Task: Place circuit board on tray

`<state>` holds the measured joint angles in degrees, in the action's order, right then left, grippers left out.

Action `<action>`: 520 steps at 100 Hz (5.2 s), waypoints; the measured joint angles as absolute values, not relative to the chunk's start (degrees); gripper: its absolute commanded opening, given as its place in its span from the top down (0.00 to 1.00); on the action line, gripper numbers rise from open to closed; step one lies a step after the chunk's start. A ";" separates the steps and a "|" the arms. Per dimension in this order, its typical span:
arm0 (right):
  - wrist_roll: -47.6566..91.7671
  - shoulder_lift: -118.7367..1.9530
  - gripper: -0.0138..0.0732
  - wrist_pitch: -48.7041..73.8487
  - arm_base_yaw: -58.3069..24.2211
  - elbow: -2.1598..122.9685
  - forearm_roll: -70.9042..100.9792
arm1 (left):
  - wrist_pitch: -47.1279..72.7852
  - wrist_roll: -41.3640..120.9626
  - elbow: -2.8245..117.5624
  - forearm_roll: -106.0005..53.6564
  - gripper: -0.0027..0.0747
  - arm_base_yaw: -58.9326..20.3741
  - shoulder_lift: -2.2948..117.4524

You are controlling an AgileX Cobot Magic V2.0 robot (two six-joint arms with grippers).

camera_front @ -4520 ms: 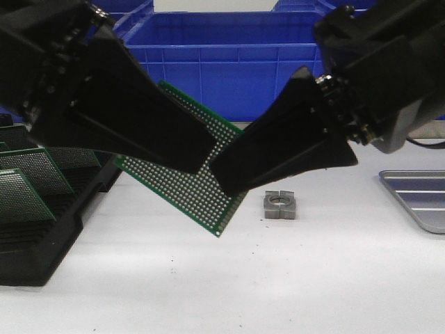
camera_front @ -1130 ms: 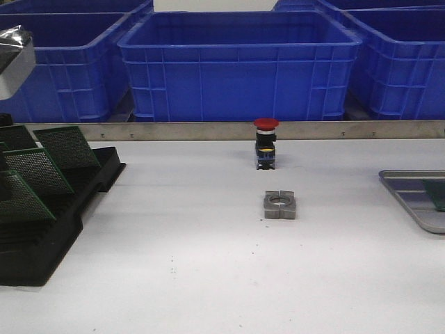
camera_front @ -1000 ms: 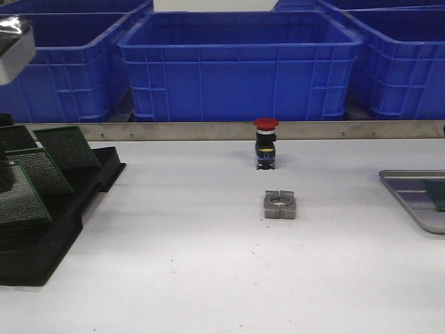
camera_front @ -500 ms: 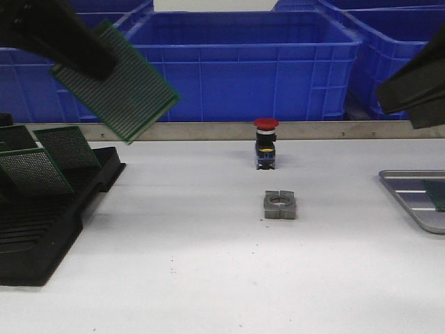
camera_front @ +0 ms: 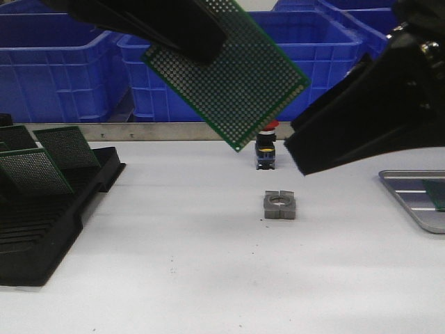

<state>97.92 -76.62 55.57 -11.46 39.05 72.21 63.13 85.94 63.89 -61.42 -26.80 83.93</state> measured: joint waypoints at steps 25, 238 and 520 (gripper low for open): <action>98.25 -76.62 0.35 55.55 -14.31 39.05 77.19 | 62.37 85.94 63.89 -61.46 0.99 -27.85 83.93; 46.72 -89.96 0.37 23.09 10.30 40.65 58.60 | 58.01 85.82 63.99 -61.68 0.33 -27.85 83.93; 50.97 -14.60 0.91 10.97 -3.66 15.54 42.24 | 18.35 62.79 19.11 -56.76 0.99 5.90 21.83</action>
